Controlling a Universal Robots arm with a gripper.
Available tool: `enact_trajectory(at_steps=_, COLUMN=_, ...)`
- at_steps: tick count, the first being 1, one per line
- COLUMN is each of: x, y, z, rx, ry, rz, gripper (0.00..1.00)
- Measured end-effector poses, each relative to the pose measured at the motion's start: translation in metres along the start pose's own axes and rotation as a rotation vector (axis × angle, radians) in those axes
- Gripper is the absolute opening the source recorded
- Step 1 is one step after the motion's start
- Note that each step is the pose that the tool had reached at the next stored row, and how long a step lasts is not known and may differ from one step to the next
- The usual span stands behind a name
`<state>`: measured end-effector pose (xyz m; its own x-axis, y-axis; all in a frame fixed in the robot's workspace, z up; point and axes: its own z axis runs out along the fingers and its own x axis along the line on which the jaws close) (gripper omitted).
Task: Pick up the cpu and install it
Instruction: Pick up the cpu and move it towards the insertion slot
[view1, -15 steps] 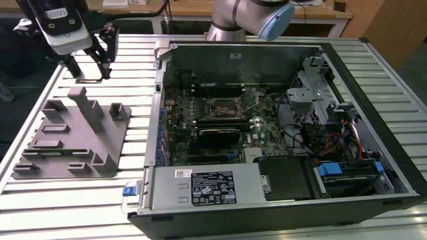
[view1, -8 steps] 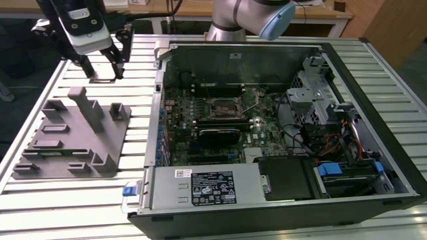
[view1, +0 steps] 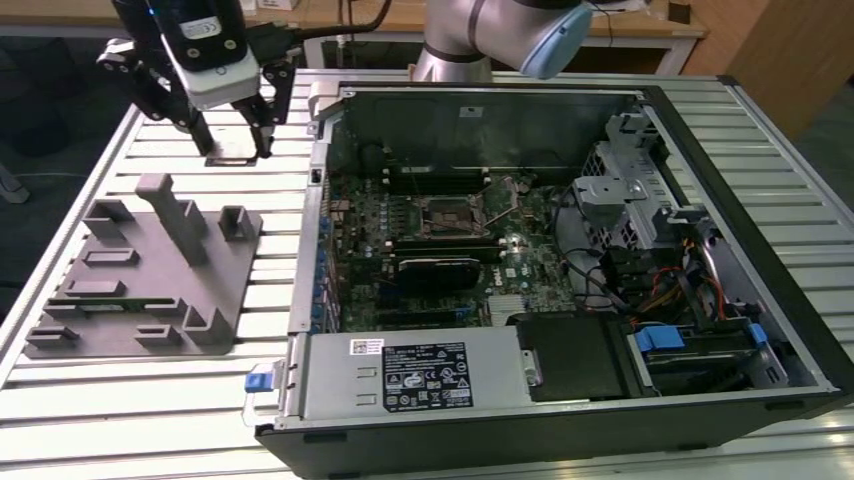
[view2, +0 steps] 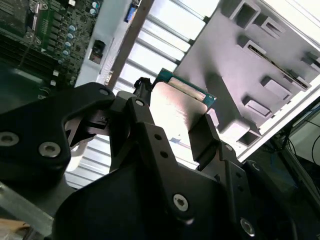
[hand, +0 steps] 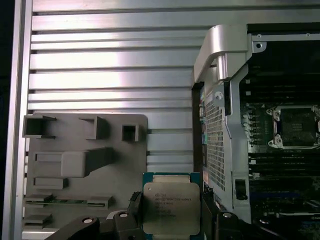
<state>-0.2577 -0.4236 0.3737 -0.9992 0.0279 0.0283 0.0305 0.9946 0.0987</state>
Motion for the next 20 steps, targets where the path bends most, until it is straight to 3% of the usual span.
enact_trajectory(at_steps=20, x=-0.0575, y=0.0018, z=-0.0015, rx=0.0000, ry=0.0000, rz=0.000, gripper=0.55)
